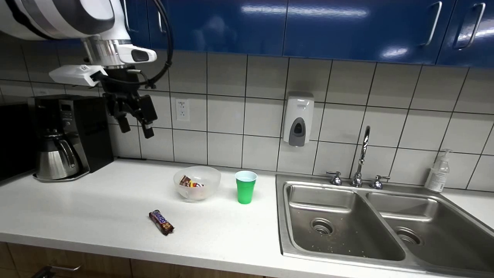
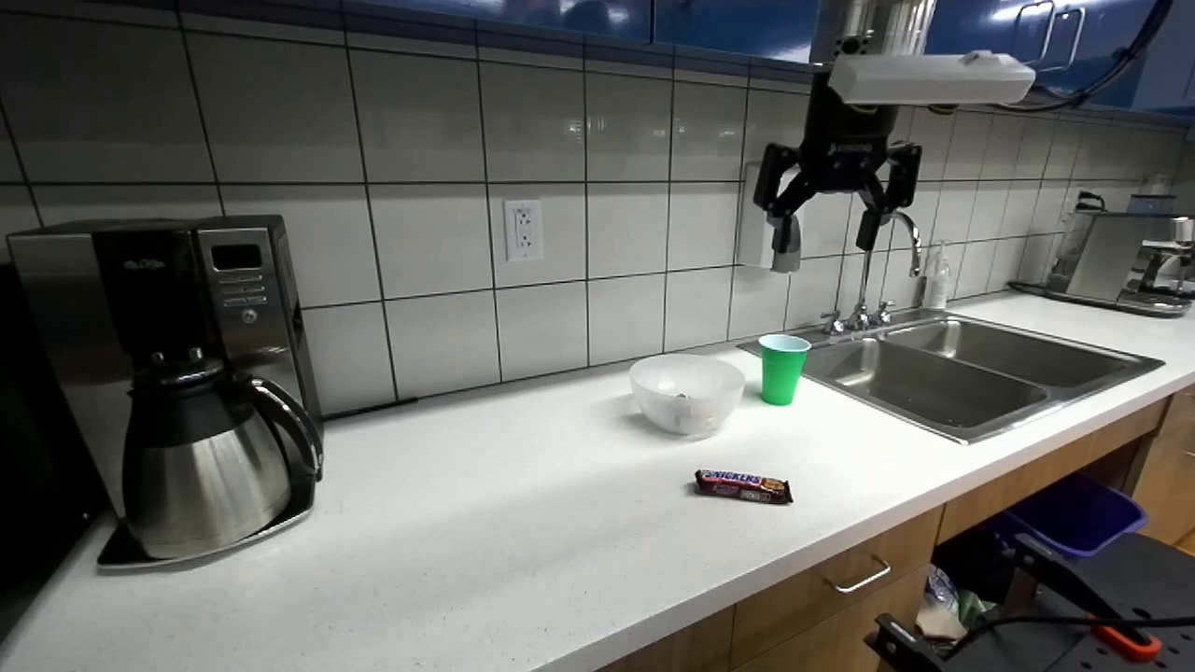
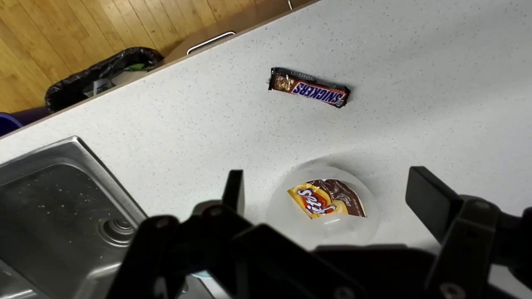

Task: Put the right packet in the bowl

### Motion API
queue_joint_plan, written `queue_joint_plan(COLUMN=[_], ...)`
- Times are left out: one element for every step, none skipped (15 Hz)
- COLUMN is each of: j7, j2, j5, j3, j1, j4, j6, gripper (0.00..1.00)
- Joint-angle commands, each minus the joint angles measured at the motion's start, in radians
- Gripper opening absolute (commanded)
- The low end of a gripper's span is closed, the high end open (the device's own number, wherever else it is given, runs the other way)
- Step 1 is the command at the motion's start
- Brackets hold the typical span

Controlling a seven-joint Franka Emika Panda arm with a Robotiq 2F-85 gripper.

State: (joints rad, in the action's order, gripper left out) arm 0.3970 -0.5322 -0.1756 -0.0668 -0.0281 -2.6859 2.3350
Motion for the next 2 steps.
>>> queue_joint_plan(j7=[-0.031, -0.032], j2=[-0.019, -0.027], j5=[0.039, 0.039], j3=[0.053, 0.053], j1=[0.053, 0.054], j4=[-0.009, -0.015], j6=[-0.004, -0.004], gripper=[1.0, 1.0])
